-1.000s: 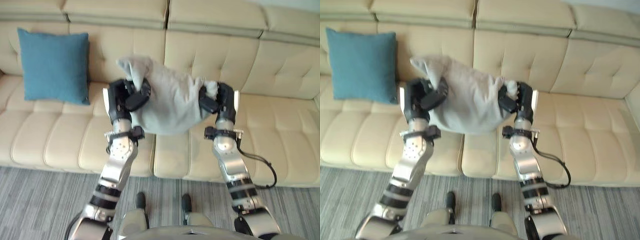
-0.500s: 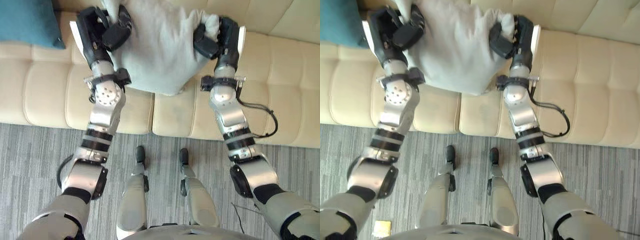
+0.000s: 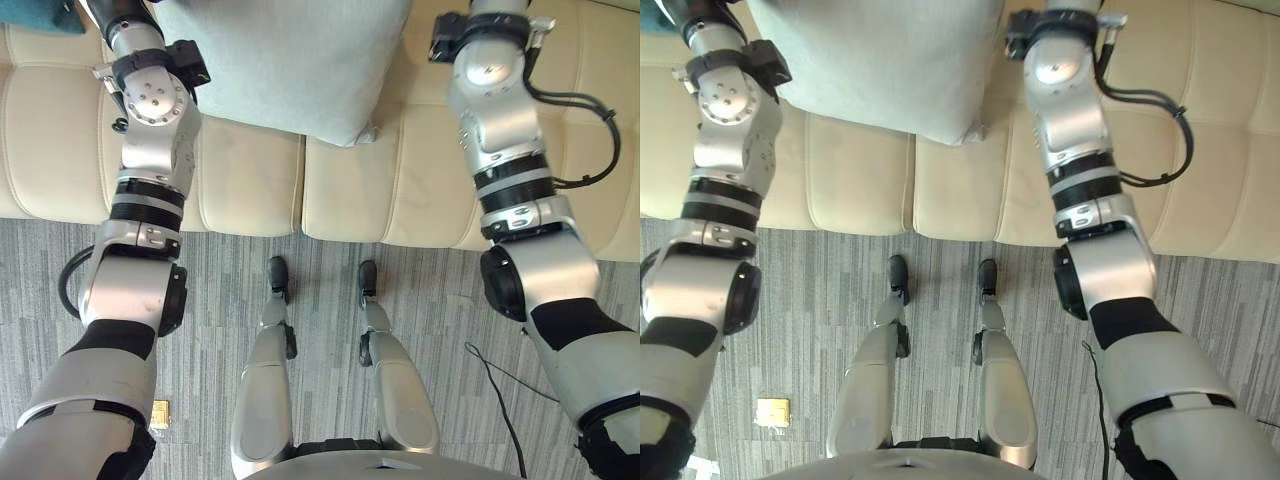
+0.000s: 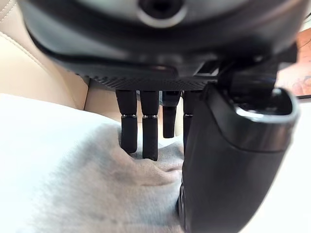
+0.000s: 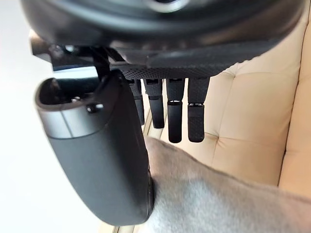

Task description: Pick up cushions and gather them together orderly.

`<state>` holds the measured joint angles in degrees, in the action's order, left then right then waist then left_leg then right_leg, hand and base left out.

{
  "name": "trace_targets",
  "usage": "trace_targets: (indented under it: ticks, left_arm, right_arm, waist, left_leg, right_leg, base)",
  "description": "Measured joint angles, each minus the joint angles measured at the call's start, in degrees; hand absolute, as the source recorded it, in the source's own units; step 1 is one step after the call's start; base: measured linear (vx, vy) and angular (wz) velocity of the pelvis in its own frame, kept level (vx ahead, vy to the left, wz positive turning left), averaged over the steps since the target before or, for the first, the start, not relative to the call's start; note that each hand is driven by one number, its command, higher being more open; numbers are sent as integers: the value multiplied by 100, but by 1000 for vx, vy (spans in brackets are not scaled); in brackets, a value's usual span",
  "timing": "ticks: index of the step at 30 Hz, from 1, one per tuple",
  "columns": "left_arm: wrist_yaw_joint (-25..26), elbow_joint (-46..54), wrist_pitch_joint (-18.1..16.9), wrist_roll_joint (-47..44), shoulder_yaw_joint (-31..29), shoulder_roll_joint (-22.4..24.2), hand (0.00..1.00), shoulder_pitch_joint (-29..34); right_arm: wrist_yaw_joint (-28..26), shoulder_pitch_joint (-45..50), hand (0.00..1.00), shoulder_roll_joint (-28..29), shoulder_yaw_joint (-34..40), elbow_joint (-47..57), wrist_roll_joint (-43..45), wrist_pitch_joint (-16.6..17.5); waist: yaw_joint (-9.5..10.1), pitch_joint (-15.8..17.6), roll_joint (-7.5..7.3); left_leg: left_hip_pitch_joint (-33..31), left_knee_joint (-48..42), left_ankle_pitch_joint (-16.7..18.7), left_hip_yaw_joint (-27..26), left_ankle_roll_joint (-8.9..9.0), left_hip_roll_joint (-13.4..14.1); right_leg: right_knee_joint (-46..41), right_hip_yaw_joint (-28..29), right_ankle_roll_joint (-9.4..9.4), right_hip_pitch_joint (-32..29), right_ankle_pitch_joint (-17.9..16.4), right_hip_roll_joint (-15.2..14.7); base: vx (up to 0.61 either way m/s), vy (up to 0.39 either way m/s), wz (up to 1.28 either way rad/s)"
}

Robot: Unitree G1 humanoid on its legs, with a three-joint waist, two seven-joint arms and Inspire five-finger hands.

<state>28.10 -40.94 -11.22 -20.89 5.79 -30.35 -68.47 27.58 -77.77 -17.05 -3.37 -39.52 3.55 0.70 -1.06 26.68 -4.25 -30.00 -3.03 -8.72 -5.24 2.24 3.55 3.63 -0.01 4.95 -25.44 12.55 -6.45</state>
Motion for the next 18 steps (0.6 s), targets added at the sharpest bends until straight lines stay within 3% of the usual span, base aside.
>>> trace_targets:
  ticks: [10,15,18]
  left_arm:
    - [-165,-806,53,-699,-188,-674,100,-460]
    - [-220,-795,5,-1160,-541,-849,100,-528]
    - [-244,-214,-88,-1503,-995,-851,100,-99]
  right_arm:
    - [-104,-593,100,-1167,256,-1015,1283,89]
    - [-141,-586,100,-1265,606,-1057,1919,91]
    - [-149,-184,100,-1280,878,-675,2067,223]
  waist:
    - [-7,33,-64]
    - [53,36,-61]
    - [77,36,-61]
  left_leg:
    - [-214,-69,0,123,-1,-16]
    - [-134,-90,0,192,-1,-19]
    - [-40,-89,0,277,0,-29]
  right_leg:
    - [1,-133,18,-125,31,-13]
    - [26,-199,19,10,31,-17]
    - [90,-294,19,176,29,-14]
  base:
    - [108,78,5]
    - [103,74,6]
    - [102,64,13]
